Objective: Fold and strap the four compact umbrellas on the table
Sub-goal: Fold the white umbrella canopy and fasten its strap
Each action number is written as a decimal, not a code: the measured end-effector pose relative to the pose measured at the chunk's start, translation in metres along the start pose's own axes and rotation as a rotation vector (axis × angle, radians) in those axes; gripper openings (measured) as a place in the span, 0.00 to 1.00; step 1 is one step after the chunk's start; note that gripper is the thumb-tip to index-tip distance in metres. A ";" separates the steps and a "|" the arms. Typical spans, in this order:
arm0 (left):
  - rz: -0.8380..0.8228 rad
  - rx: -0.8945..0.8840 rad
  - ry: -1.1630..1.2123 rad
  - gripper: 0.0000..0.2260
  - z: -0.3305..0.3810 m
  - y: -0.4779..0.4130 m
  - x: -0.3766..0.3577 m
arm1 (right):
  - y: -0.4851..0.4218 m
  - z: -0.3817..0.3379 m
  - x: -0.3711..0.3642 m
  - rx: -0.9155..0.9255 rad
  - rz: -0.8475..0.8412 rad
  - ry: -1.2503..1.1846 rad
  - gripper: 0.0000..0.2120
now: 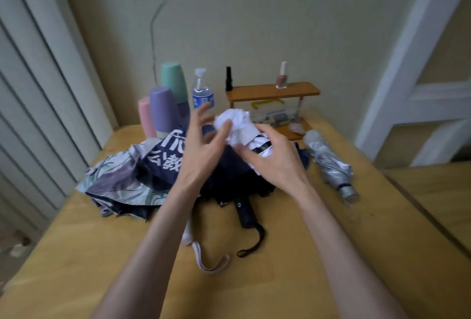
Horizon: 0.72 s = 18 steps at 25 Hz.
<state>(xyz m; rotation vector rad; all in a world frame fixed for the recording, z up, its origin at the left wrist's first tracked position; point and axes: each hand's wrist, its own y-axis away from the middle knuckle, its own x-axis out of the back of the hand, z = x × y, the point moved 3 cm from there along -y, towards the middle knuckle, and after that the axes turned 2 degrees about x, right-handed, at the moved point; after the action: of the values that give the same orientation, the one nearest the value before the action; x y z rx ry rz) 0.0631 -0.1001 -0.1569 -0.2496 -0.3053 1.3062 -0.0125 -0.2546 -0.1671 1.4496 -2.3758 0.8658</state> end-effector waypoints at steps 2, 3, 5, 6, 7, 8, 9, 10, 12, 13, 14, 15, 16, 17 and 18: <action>-0.191 -0.095 -0.265 0.28 -0.011 0.005 -0.036 | -0.007 0.034 0.027 -0.164 0.173 0.071 0.27; -0.247 -0.158 -0.454 0.28 -0.018 0.008 -0.049 | -0.010 0.054 0.039 -0.241 0.225 0.119 0.28; -0.261 -0.237 -0.785 0.25 -0.031 0.014 -0.061 | -0.010 0.087 0.055 -0.325 0.277 0.280 0.31; -0.256 -0.239 -0.903 0.26 -0.036 0.016 -0.063 | -0.007 0.100 0.059 -0.318 0.304 0.398 0.31; -0.251 -0.219 -1.002 0.27 -0.040 0.019 -0.065 | -0.004 0.109 0.059 -0.285 0.334 0.530 0.31; -0.254 -0.188 -1.082 0.29 -0.046 0.023 -0.067 | -0.002 0.118 0.056 -0.239 0.358 0.662 0.30; -0.260 -0.163 -1.145 0.30 -0.052 0.027 -0.069 | 0.000 0.125 0.049 -0.211 0.364 0.787 0.28; -0.267 -0.152 -1.200 0.32 -0.057 0.031 -0.070 | 0.001 0.129 0.042 -0.206 0.367 0.889 0.27; -0.254 -0.181 -1.285 0.34 -0.062 0.041 -0.068 | 0.000 0.129 0.037 -0.239 0.379 0.963 0.23; -0.195 -0.214 -1.295 0.33 -0.062 0.048 -0.067 | -0.001 0.126 0.039 -0.238 0.388 0.953 0.22; -0.120 -0.223 -1.300 0.31 -0.058 0.056 -0.063 | -0.003 0.125 0.041 -0.223 0.400 0.929 0.21; -0.051 -0.196 -1.303 0.28 -0.053 0.065 -0.059 | -0.005 0.125 0.044 -0.220 0.402 0.888 0.20; -0.016 -0.114 -1.306 0.27 -0.047 0.073 -0.055 | -0.006 0.126 0.046 -0.226 0.395 0.836 0.20; -0.017 -0.003 -1.304 0.27 -0.045 0.080 -0.051 | -0.006 0.126 0.048 -0.239 0.380 0.796 0.22; -0.039 0.106 -1.303 0.29 -0.045 0.085 -0.048 | -0.006 0.125 0.047 -0.243 0.372 0.776 0.23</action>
<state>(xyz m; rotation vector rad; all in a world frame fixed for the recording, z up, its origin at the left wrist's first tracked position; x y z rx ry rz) -0.0091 -0.1267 -0.2326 0.7466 -1.3145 1.2837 -0.0171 -0.3649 -0.2424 0.4430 -2.0421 0.9481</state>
